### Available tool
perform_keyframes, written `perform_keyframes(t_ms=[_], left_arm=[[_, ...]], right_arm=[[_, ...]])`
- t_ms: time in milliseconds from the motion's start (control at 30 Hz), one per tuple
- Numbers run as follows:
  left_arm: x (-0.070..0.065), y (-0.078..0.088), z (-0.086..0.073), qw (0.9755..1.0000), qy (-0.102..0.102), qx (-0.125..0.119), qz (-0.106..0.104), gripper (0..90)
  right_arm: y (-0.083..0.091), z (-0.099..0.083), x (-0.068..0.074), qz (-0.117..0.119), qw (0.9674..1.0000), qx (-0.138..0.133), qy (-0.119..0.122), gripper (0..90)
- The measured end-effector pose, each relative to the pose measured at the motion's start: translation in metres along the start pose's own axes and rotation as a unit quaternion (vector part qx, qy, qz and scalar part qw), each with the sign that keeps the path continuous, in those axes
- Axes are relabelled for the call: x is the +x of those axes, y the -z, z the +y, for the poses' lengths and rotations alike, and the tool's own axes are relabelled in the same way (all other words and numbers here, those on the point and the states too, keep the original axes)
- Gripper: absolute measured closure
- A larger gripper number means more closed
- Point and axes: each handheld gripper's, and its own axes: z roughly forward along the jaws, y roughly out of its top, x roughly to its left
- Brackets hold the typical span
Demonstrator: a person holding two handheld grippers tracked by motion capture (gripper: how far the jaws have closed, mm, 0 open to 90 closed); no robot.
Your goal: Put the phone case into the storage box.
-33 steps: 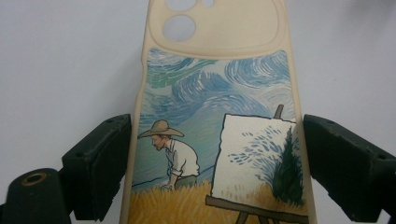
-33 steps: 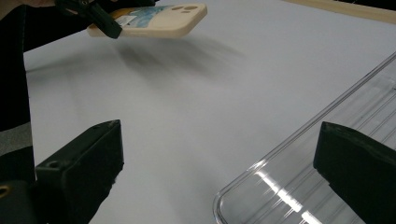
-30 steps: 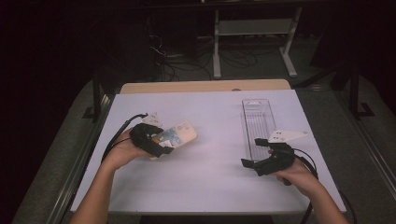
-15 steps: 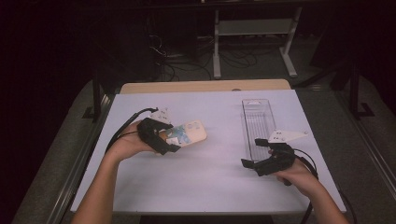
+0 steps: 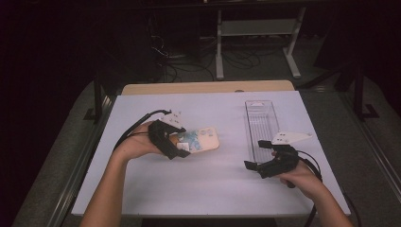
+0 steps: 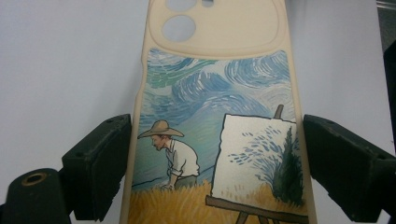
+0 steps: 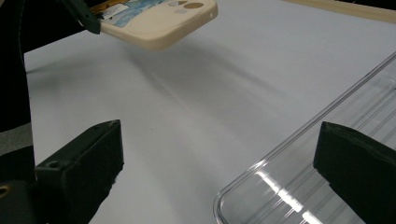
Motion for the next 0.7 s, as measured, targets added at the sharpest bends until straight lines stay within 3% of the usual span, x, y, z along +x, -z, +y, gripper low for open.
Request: perform_keyframes(t_ms=[467,700], left_arm=[[-0.004,0.003,0.001,0.9997,-0.014,-0.002,-0.020,10.8],[-0.006,0.002,0.000,0.9997,-0.012,-0.001,-0.022,10.8]], right_arm=[[0.001,0.005,0.002,-0.006,0.9999,0.011,0.002,1.2],[0.004,0.024,0.002,0.003,0.9998,0.009,0.020,1.1]])
